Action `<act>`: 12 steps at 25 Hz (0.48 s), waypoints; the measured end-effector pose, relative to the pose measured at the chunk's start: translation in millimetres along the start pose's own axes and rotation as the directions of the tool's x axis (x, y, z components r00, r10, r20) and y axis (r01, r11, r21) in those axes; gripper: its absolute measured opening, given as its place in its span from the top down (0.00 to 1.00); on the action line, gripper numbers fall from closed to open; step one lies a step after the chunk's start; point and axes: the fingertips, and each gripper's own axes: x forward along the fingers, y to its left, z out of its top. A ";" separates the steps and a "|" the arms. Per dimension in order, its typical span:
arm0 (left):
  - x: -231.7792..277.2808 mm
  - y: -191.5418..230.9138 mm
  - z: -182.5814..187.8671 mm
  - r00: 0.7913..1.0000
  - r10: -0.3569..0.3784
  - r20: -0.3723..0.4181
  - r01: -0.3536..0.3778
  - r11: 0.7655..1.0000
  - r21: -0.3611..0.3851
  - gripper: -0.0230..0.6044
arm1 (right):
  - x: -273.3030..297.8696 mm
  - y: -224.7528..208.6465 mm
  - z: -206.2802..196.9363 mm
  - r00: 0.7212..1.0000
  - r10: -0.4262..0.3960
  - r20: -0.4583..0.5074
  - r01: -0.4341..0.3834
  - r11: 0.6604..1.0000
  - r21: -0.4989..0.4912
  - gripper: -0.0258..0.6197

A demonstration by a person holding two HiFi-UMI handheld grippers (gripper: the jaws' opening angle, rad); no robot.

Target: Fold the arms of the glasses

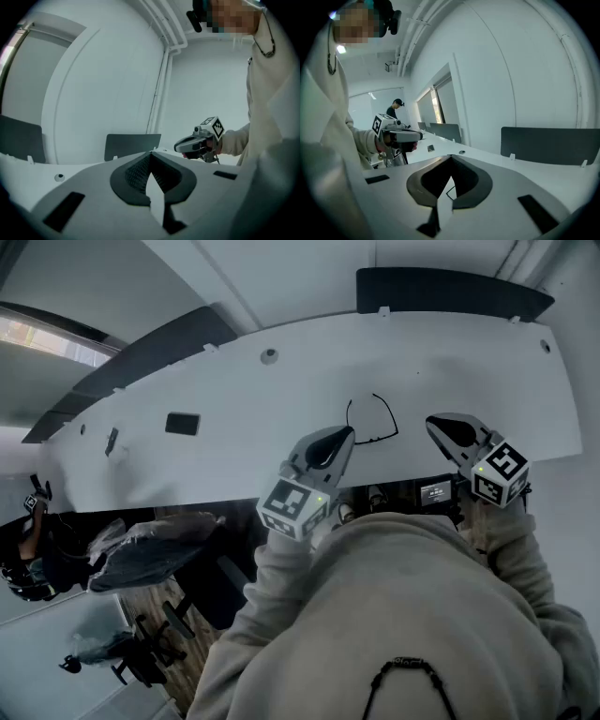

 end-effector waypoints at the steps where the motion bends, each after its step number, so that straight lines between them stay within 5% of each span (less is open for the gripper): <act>1: -0.8 -0.4 0.2 1.000 0.000 0.001 0.000 1.000 0.001 0.96 | 0.7 1.3 0.6 1.000 0.003 0.001 -0.003 1.000 -0.001 0.93; 12: -2.9 0.9 2.0 1.000 -0.002 0.004 0.002 1.000 -0.003 0.96 | 1.8 4.4 4.4 1.000 0.029 0.000 -0.029 1.000 -0.011 0.93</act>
